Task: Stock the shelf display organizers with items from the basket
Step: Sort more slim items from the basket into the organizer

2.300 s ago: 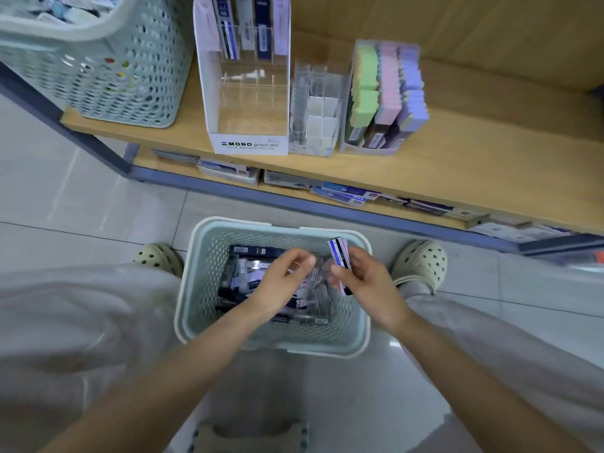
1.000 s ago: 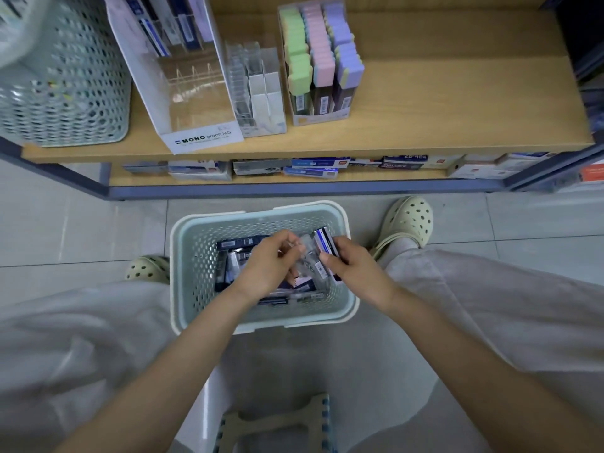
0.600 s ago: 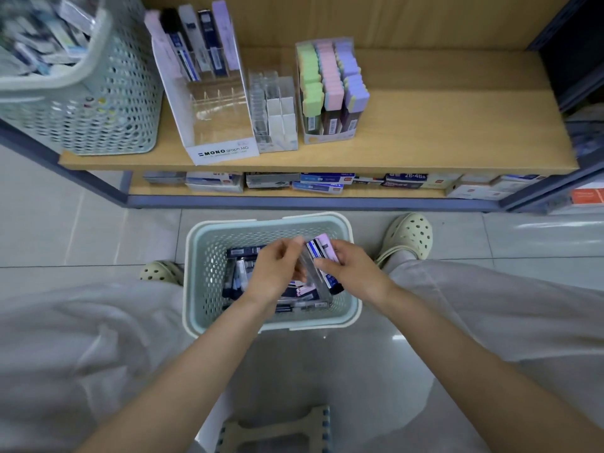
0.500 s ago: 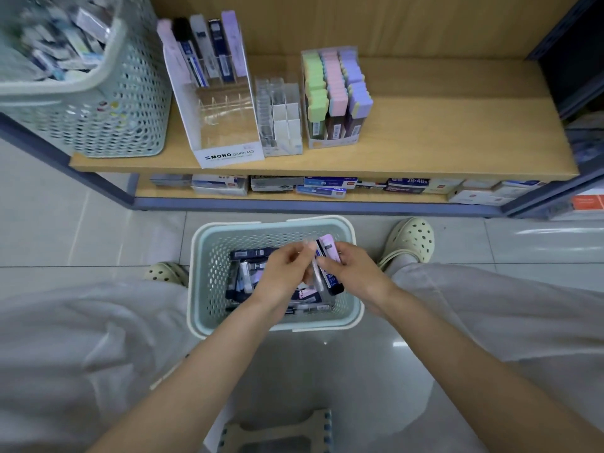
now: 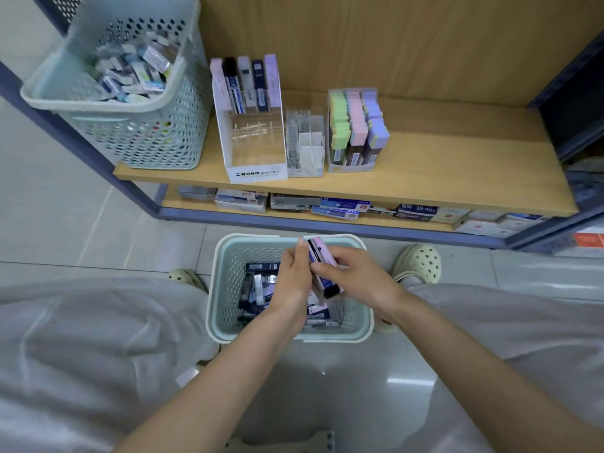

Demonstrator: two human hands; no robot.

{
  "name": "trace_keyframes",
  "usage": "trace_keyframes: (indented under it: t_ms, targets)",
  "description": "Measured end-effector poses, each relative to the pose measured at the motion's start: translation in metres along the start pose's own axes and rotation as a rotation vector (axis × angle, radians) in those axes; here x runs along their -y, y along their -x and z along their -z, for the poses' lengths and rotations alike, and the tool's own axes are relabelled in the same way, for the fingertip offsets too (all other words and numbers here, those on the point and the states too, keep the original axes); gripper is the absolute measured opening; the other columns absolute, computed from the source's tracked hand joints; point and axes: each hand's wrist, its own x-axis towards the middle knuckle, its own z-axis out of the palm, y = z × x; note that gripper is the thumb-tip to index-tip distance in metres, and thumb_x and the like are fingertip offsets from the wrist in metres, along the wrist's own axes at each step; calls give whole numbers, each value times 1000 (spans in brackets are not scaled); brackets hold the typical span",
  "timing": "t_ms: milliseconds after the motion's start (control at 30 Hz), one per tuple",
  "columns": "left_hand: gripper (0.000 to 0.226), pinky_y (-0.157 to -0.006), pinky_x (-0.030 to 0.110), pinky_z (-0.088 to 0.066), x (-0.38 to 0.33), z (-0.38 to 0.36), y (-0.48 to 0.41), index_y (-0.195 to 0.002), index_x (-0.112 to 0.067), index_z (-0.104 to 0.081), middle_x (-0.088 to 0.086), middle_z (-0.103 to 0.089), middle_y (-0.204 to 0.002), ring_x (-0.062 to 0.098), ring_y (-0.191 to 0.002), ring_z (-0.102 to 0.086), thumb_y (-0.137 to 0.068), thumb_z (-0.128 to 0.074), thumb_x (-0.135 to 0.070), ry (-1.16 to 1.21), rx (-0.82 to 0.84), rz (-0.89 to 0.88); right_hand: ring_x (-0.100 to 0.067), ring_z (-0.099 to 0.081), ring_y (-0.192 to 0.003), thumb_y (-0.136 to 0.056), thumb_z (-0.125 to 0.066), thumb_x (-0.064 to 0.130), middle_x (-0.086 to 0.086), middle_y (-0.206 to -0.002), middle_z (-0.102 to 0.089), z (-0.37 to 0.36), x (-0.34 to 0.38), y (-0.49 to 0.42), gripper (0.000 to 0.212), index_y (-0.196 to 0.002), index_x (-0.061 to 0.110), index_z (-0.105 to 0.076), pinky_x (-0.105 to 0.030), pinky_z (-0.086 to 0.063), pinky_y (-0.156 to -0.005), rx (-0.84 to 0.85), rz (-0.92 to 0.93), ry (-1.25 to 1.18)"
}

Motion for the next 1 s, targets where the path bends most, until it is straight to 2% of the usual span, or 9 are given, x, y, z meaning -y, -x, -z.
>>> trace_keyframes:
  t_ms: [67, 167, 300, 400, 533, 667, 833, 933, 1000]
  targets:
    - [43, -44, 23, -49, -6, 4, 2, -116, -6, -53, 13, -67, -93, 16, -66, -64, -100, -33, -41, 80, 20, 4, -9, -65, -61, -92, -57, 15, -9, -96, -66, -1, 11, 0, 28, -118, 6, -50, -26, -55, -54, -4, -14, -48]
    - [42, -42, 24, -48, -20, 10, 9, -111, -9, -59, 11, -67, -83, 14, -56, -64, -100, -33, -40, 147, 61, -50, -6, -65, -59, -94, -53, 15, -6, -95, -65, -3, 27, 1, 31, -120, 1, -42, -22, -53, -48, -27, -12, -80]
    - [30, -73, 41, -56, -38, 16, 13, -99, -14, -58, 8, -67, -87, 23, -79, -66, -98, -42, -39, 209, 33, -82, -10, -66, -76, -97, -48, 15, -2, -97, -62, -7, 48, 2, 14, -109, 14, -56, -30, -59, -60, -29, 81, -57]
    - [26, -59, 30, -49, -50, 22, 14, -99, -12, -55, 8, -64, -77, 18, -60, -60, -98, -44, -35, 232, -9, -99, -14, -65, -82, -96, -50, 17, -1, -96, -61, -13, 58, 0, 17, -110, 16, -60, -33, -60, -64, -40, 97, -25]
    - [21, -71, 34, -47, -70, 34, 14, -93, -15, -49, 9, -64, -86, 22, -78, -61, -99, -43, -34, 257, -66, -152, -13, -66, -84, -97, -50, 16, -6, -103, -68, -25, 72, -9, 15, -108, 11, -59, -30, -59, -61, -80, 118, -18]
    - [25, -45, 23, -35, -100, 55, 6, -82, -16, -41, 3, -48, -62, 9, -39, -47, -100, -39, -34, 221, -148, -291, -6, -63, -63, -99, -45, 18, -4, -90, -66, -24, 100, -25, 11, -102, 24, -53, -24, -56, -58, -200, 204, 93]
    - [25, -41, 18, -37, -130, 77, -13, -86, -14, -43, 4, -54, -64, 12, -48, -50, -100, -39, -34, 247, -195, -367, -36, -57, -76, -99, -37, 10, -10, -80, -48, 1, 132, -73, 15, -95, 11, -52, -42, -49, -66, -312, 334, 659]
    - [24, -56, 30, -40, -141, 82, -25, -82, -19, -42, 9, -55, -73, 22, -70, -53, -100, -40, -35, 282, -210, -378, -20, -63, -70, -96, -47, 8, -10, -89, -60, 6, 152, -105, 15, -110, 12, -47, -44, -53, -71, -376, 371, 675]
    - [25, -56, 30, -38, -145, 84, -34, -80, -20, -42, 11, -51, -78, 23, -75, -51, -99, -40, -37, 279, -224, -373, -12, -63, -68, -92, -55, 7, -10, -92, -64, 8, 165, -128, 14, -102, 14, -51, -36, -53, -70, -410, 436, 639]
